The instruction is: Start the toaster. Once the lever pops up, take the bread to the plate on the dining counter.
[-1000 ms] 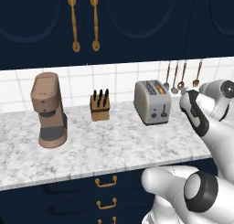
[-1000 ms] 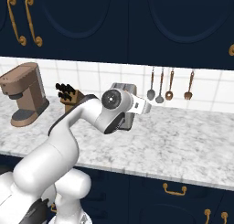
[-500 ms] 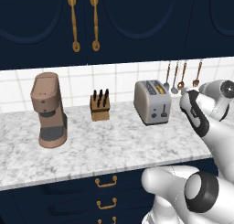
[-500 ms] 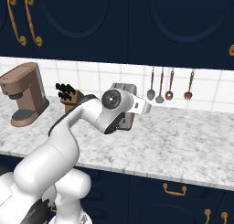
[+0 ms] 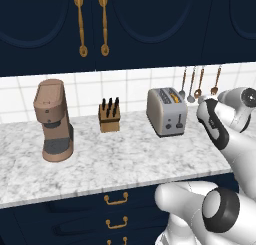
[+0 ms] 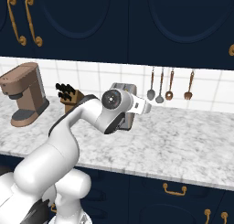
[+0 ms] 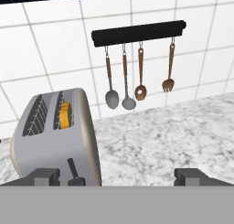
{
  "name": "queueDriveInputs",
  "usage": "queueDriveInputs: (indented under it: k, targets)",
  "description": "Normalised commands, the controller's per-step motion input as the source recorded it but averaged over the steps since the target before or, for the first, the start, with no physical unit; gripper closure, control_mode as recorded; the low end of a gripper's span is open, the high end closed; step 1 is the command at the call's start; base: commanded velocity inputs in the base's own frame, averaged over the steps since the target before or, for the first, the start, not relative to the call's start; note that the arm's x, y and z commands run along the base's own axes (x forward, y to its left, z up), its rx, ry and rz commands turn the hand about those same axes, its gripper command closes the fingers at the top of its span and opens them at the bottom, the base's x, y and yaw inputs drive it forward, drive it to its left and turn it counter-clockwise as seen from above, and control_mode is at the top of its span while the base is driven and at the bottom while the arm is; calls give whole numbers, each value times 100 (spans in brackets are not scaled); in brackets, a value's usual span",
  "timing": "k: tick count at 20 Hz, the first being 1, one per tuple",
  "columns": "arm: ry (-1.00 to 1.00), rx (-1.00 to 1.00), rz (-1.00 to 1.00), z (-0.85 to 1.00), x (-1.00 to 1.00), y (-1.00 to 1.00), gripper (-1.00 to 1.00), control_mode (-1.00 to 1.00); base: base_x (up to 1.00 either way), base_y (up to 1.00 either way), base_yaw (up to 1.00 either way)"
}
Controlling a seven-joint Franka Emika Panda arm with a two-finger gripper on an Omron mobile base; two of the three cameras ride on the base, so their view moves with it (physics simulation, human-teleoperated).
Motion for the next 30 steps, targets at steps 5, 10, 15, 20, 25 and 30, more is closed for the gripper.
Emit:
queueDriveInputs:
  k: [5,10,15,20,25,30]
  targets:
    - [0,0,0,0,0,0,-100,-100,0,0,0]
    - [0,0,0,0,0,0,-100,-100,0,0,0]
    - [0,0,0,0,0,0,-100,-100,0,0,0]
    - [0,0,0,0,0,0,-100,-100,0,0,0]
    - [0,0,0,0,0,0,-100,-100,0,0,0]
    - [0,0,0,0,0,0,-100,-100,0,0,0]
